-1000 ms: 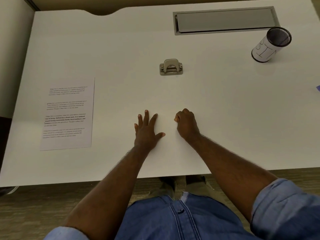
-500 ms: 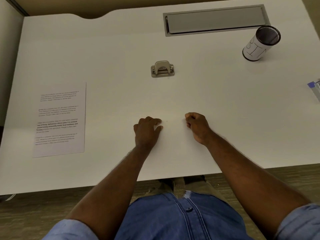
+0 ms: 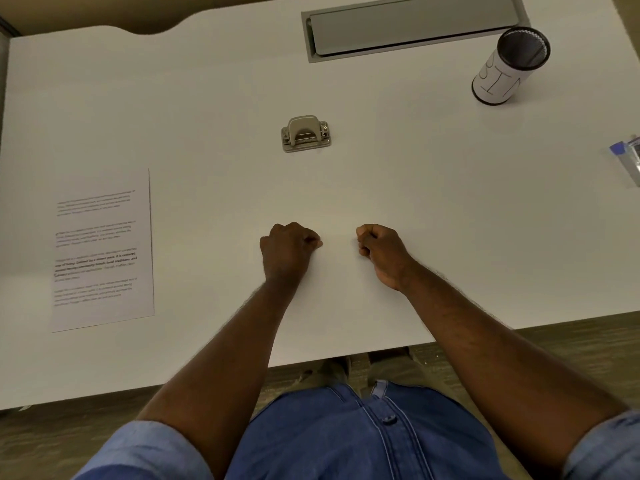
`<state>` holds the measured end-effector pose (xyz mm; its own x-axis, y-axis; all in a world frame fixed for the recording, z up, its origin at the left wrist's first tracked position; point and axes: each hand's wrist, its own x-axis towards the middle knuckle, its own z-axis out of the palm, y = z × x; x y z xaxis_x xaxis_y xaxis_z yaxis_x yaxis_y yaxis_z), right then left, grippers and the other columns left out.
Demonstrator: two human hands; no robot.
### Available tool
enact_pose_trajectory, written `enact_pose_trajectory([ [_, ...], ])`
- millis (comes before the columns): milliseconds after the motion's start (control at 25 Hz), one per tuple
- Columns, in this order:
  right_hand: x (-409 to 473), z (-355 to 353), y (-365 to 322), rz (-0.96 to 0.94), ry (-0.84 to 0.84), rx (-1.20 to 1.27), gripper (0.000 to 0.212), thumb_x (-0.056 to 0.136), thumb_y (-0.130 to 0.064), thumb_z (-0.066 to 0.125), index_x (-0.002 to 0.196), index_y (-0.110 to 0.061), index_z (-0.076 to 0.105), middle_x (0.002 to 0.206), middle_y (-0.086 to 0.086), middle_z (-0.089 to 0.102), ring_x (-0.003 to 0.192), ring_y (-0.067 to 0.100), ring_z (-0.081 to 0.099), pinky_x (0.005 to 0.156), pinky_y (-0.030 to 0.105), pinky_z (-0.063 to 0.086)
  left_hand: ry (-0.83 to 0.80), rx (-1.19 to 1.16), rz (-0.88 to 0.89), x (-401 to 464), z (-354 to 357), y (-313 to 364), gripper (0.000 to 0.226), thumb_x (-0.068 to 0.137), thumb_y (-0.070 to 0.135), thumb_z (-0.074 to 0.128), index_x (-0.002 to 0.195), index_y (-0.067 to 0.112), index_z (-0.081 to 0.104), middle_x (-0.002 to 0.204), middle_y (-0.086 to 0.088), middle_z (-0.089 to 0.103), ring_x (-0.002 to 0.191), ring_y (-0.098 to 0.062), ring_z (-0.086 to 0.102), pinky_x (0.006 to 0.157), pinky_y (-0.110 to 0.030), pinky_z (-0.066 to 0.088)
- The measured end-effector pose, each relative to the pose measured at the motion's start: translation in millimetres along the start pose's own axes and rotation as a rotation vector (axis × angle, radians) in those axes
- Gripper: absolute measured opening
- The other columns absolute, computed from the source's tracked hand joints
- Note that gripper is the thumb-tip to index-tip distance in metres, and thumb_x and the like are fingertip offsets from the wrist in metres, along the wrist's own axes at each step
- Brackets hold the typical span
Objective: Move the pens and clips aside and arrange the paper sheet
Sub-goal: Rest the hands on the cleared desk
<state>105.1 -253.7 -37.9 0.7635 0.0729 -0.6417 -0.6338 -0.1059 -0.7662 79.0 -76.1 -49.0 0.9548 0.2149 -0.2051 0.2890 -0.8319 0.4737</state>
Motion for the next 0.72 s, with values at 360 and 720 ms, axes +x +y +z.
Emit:
enact_pose_trajectory([
  [360,1.7,0.1,-2.7,0.016,0.017,0.046,0.019,0.095,-0.011,0.048,0.078,-0.014,0.057,0.071,0.001,0.049,0.065,0.011,0.045,0.064,0.019,0.042,-0.04,0.277,0.348,3.9,-1.6,-2.8,0.016,0.091,0.017,0.052,0.091,0.02,0.067,0.09,0.001,0.062,0.084,-0.025,0.051,0.071,-0.034,0.03],
  [720,1.3,-2.7,-5.2,0.052,0.042,0.183,0.021,0.093,-0.003,0.047,0.079,-0.013,0.058,0.071,0.002,0.048,0.066,0.011,0.044,0.064,0.02,0.042,-0.045,0.042,0.103,-2.0,-5.4,-13.7,0.013,0.093,0.017,0.049,0.092,0.017,0.061,0.097,-0.002,0.059,0.091,-0.025,0.051,0.073,-0.035,0.031],
])
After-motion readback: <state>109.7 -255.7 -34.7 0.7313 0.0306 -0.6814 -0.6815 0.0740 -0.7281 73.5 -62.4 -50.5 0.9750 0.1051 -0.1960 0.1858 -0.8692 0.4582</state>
